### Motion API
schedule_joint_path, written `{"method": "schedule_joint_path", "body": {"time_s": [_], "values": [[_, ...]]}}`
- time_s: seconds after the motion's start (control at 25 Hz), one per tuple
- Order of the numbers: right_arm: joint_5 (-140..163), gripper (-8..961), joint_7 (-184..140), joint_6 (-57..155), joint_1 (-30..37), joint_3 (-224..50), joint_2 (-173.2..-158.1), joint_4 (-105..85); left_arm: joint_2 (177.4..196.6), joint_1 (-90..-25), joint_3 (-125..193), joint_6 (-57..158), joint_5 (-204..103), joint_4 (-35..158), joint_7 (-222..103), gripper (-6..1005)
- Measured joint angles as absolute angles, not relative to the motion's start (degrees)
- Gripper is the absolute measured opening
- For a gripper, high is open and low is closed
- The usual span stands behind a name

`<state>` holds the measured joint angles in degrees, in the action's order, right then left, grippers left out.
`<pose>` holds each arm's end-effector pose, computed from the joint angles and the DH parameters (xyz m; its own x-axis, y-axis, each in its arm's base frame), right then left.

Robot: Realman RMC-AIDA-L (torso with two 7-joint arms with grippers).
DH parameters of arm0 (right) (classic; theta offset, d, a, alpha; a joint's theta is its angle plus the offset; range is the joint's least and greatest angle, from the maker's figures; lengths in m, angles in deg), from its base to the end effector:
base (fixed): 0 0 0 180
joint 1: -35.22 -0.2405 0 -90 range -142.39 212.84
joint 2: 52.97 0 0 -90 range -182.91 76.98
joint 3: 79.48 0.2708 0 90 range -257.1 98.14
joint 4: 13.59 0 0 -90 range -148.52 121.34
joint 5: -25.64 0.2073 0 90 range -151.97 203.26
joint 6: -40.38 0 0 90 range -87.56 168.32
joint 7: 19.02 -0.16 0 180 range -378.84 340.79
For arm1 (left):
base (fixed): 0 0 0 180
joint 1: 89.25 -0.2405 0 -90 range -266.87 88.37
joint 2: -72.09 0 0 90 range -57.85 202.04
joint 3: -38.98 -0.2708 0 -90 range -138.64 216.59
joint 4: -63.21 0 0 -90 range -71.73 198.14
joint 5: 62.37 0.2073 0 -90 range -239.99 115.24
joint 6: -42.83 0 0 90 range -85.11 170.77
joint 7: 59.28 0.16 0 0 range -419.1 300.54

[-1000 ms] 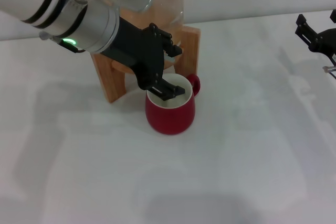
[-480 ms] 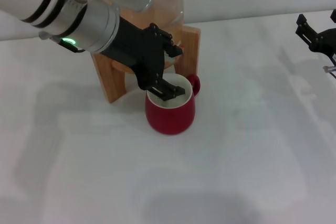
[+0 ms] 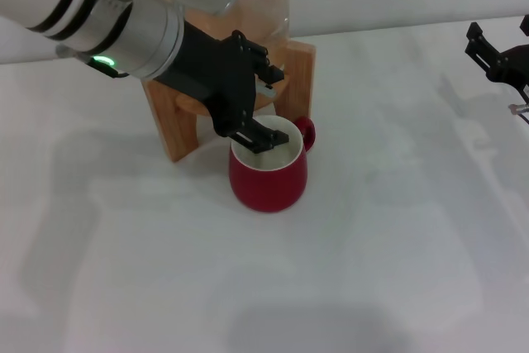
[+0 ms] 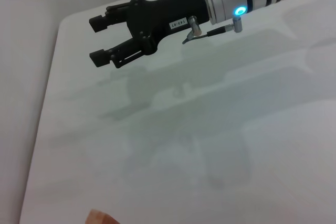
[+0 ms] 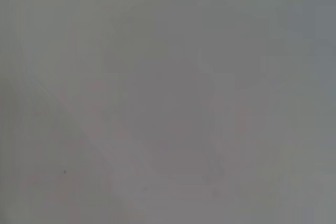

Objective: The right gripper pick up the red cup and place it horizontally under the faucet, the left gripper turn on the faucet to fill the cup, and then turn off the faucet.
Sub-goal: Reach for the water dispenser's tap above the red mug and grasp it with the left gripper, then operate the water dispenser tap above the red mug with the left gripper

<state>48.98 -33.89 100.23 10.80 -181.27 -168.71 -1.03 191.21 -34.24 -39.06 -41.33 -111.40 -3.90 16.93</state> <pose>0.3558 0.3744 0.0270 0.6757 0.0451 -0.7358 -0.7343 -0.0469 -0.6772 -0.0512 0.3987 -0.0532 0.9525 -0.2675 -0.1453 -0.2849 -0.9515 -0.1158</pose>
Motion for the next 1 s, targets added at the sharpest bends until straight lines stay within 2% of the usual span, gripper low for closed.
{"method": "schedule_joint_path", "body": {"time_s": [0.28, 1.0], "values": [[48.89, 874, -34.1, 100.23, 10.8, -181.22, -168.71, -1.02, 191.31, -35.46, -38.01, -40.69, -111.19, -7.28, 16.91, 814], [48.85, 874, -34.16, 100.21, 10.61, -181.4, -168.8, -0.84, 191.54, -45.94, -38.61, -38.76, -117.7, -16.38, 16.57, 814]]}}
